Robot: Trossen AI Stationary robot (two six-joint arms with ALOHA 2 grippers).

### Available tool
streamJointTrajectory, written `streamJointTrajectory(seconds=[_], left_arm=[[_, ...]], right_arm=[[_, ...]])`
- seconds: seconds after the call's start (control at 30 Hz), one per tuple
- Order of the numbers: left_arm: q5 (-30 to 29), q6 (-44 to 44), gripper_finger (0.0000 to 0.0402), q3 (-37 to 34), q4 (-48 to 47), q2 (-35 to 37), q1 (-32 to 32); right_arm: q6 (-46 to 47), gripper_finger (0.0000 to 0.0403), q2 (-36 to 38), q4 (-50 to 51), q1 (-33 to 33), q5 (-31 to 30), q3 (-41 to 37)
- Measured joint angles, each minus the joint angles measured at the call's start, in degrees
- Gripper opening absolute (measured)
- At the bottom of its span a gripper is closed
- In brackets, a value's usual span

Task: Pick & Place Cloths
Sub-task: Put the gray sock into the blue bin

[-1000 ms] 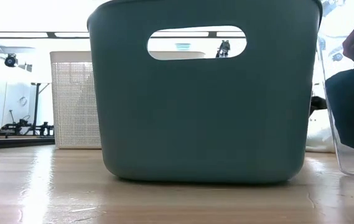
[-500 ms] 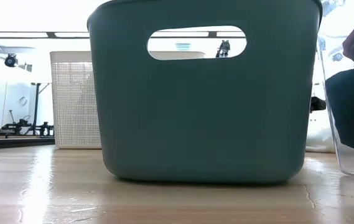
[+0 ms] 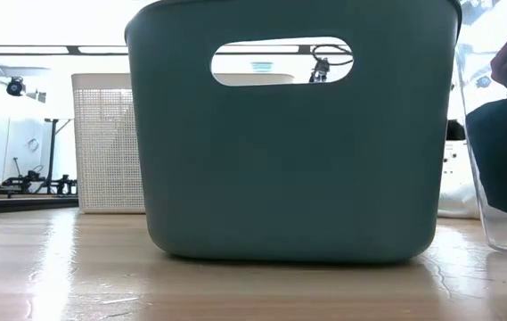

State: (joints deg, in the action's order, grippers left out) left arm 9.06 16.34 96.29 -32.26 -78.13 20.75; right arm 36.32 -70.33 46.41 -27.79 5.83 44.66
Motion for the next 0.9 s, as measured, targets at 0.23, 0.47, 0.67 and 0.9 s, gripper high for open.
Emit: streamJointTrajectory(seconds=[0.23,0.47,0.67,0.9], left_arm=[[0.02,-0.13,0.0218,0.0,2.34,-0.03,-0.01],[0.02,-0.13,0.0218,0.0,2.32,-0.04,0.0],[0.04,0.09,0.0218,0.0,2.3,-0.04,-0.02],[0.05,0.59,0.0218,0.0,2.28,-0.04,-0.02]], right_arm=[[3.97,0.0008,4.4,-1.5,0.02,-1.1,0.01],[7.17,0.0008,8.61,-5.32,0.02,-1.1,0.02],[10.09,0.0008,11.81,-12.37,0.02,-1.07,0.02],[12.76,0.0008,15.22,-21.37,-0.02,-2.27,0.02]])
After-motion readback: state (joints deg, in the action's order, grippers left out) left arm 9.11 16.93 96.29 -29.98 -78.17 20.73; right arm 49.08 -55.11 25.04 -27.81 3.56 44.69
